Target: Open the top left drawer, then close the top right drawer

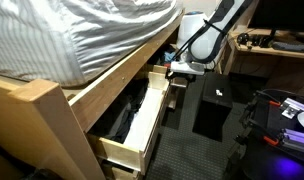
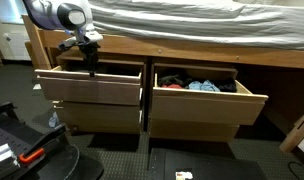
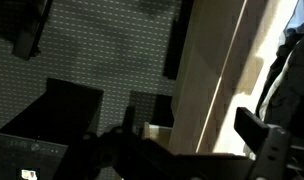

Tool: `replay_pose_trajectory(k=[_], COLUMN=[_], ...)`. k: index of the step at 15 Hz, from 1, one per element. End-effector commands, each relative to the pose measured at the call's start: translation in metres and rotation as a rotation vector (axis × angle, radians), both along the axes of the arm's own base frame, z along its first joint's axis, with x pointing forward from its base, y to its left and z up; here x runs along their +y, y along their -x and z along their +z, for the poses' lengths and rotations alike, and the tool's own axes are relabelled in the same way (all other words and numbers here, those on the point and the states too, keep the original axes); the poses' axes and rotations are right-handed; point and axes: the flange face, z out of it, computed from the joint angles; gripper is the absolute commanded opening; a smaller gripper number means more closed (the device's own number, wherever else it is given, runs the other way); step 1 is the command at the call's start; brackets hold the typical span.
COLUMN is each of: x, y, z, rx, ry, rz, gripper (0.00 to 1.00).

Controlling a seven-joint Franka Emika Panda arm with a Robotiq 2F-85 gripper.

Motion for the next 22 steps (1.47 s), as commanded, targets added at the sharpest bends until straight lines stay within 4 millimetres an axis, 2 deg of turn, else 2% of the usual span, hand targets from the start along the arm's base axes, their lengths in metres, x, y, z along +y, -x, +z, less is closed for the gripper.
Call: replay_pose_trajectory(k=[1, 4, 5, 7, 10, 13, 14, 17, 19, 22], x=[0.011, 0.039, 0.026, 0.042, 0.044, 0.045, 0.043, 0.045, 0.045, 0.04], y=[-0.001, -0.011, -0.008, -0.007, -0.008, -0.027, -0.013, -0.021, -0.024, -0.03], z=[0.005, 0.003, 0.009, 0.005, 0.004, -0.032, -0.007, -0.03, -0.034, -0.059], rx=[-0.104, -0.189, -0.157, -0.173, -0.197, -0.172, -0.172, -0.157, -0.159, -0.024], ry=[-0.004, -0.071, -0.038, -0.06, -0.064, -0.078, -0.066, -0.064, -0.063, -0.074], rz=[0.014, 0.047, 0.036, 0.048, 0.029, 0.009, 0.023, 0.014, 0.014, -0.034], gripper=[1.0, 1.0, 1.0, 1.0, 1.0, 1.0, 1.0, 1.0, 1.0, 1.0])
